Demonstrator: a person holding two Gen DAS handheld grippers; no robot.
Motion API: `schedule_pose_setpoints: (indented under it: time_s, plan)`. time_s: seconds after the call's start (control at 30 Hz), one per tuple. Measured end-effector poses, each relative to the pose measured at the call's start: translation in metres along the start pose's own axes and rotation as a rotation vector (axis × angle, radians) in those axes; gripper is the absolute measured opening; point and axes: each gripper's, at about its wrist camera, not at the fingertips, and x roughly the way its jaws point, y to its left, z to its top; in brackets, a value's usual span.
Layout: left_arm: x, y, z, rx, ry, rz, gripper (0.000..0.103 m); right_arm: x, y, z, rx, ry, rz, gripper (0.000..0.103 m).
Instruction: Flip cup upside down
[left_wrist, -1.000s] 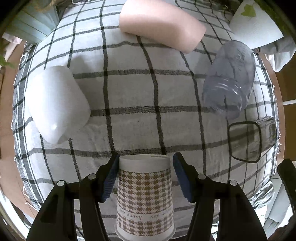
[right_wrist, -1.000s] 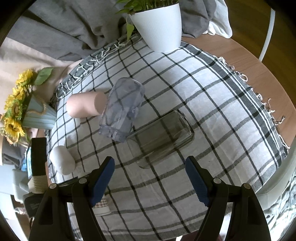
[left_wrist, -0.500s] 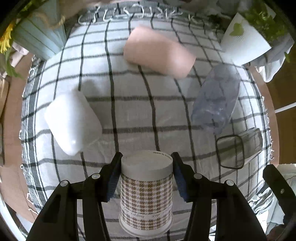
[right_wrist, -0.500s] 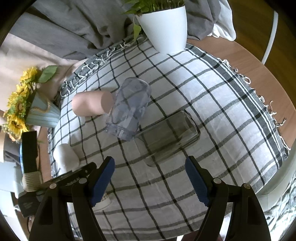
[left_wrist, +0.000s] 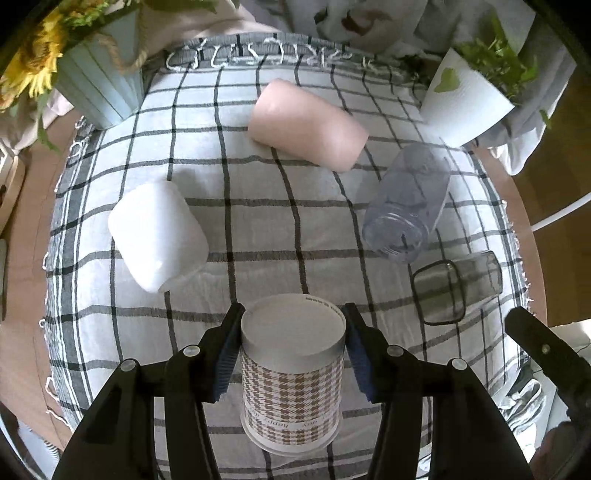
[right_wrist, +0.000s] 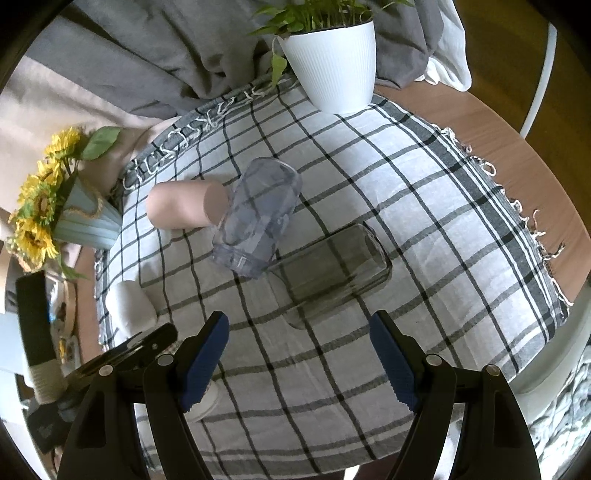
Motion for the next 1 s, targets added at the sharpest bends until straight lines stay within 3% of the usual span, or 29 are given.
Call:
schedule_pose_setpoints:
  time_s: [0.37, 1.0]
  plan:
    - [-0.013, -0.007, -0.001, -0.003, -0.117, -0.002, 0.052, -0.003, -0.003, -0.003, -0.033, -0.012, -0.011, 0.079]
    - [0.0, -0.018, 0.0, 0.017, -0.095, 0.03, 0.053, -0.003, -0.014, -0.005, -0.046, -0.014, -0.021, 0.079]
